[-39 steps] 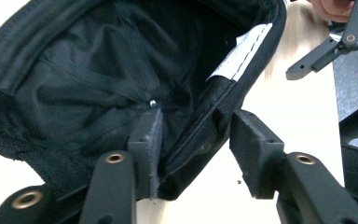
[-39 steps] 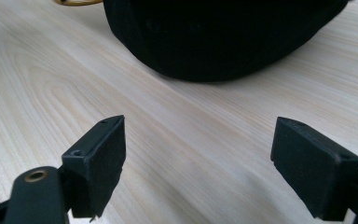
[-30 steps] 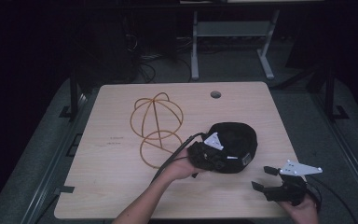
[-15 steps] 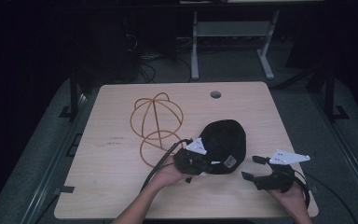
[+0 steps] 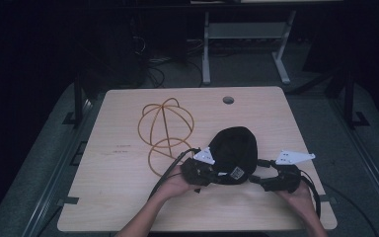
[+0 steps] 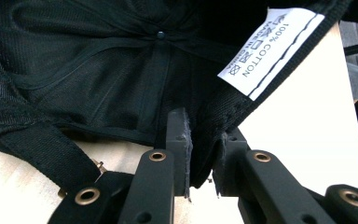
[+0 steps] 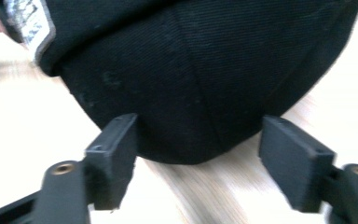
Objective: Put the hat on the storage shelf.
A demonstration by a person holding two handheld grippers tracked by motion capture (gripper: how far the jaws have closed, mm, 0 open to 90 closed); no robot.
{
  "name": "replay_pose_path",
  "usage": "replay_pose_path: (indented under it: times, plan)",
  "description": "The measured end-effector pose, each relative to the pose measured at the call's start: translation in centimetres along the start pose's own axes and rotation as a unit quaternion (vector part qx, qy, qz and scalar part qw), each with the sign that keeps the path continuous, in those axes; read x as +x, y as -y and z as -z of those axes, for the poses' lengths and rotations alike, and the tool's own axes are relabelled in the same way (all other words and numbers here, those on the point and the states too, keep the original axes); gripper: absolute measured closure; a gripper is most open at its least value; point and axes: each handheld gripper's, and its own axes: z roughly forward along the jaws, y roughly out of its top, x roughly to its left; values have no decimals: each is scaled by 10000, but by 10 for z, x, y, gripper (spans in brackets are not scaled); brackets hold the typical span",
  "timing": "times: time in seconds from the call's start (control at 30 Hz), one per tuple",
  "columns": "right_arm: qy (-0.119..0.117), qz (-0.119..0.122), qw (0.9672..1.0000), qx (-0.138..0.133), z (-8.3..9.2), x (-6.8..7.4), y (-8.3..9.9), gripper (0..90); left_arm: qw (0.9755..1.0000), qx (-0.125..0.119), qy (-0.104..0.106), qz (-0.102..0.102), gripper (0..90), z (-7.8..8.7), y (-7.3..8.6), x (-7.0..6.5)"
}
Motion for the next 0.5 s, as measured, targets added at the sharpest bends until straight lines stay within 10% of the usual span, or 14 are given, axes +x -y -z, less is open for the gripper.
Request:
replay_pose_path:
  times: [0.5]
  plan:
    - [-155,240,9996,88,-16,6,1,833,9999,48,-82,-72,790,-3,-6,1]
